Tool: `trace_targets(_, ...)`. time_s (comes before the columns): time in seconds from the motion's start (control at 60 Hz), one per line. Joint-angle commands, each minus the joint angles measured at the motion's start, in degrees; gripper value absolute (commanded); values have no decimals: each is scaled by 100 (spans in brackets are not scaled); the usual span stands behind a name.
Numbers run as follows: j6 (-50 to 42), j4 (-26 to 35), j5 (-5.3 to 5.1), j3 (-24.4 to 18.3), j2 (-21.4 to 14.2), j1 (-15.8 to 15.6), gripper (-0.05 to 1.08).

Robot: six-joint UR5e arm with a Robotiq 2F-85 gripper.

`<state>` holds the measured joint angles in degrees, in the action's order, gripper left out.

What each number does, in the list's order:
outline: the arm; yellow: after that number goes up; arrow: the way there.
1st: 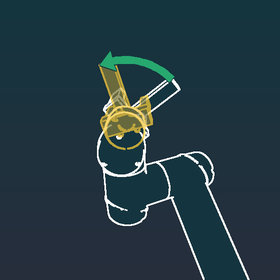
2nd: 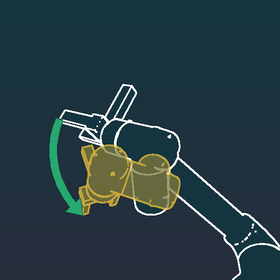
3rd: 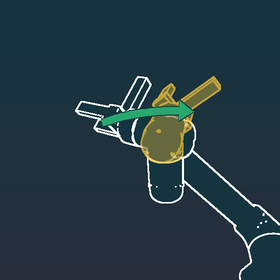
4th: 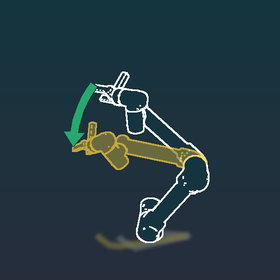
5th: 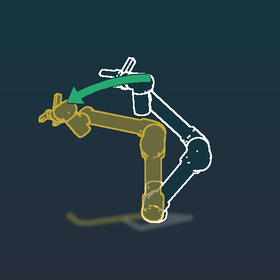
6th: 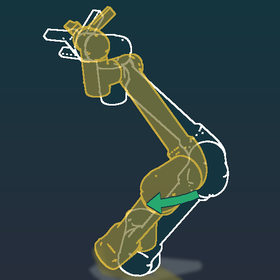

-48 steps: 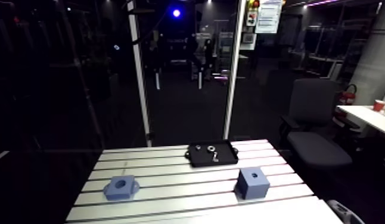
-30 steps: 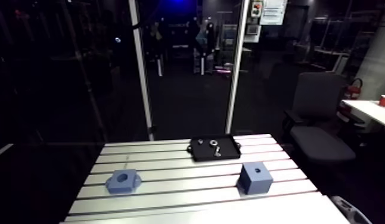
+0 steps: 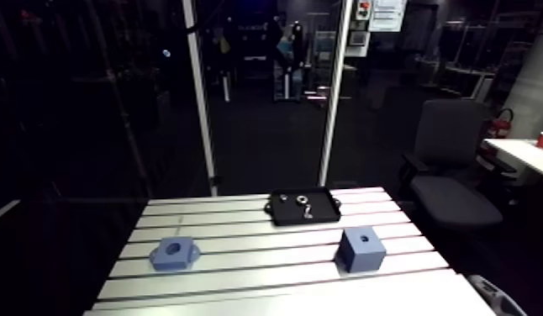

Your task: Pick up the bearing and press it into the housing until flush.

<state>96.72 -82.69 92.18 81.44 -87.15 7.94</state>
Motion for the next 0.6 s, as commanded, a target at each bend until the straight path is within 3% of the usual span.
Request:
trace_targets(0.017, 9, -40, 48, -10, 17, 6, 0)
trace_targets(0.167, 50, -339, 142, -19, 231, 23, 0)
trace_targets(0.3, 528, -989, 214, 57, 620, 120, 0)
trace_targets(0.467, 1035, -1658, 175, 30, 1121, 488, 0)
trace_targets(0.6, 1208, -1831, 174, -148, 1512, 574, 0)
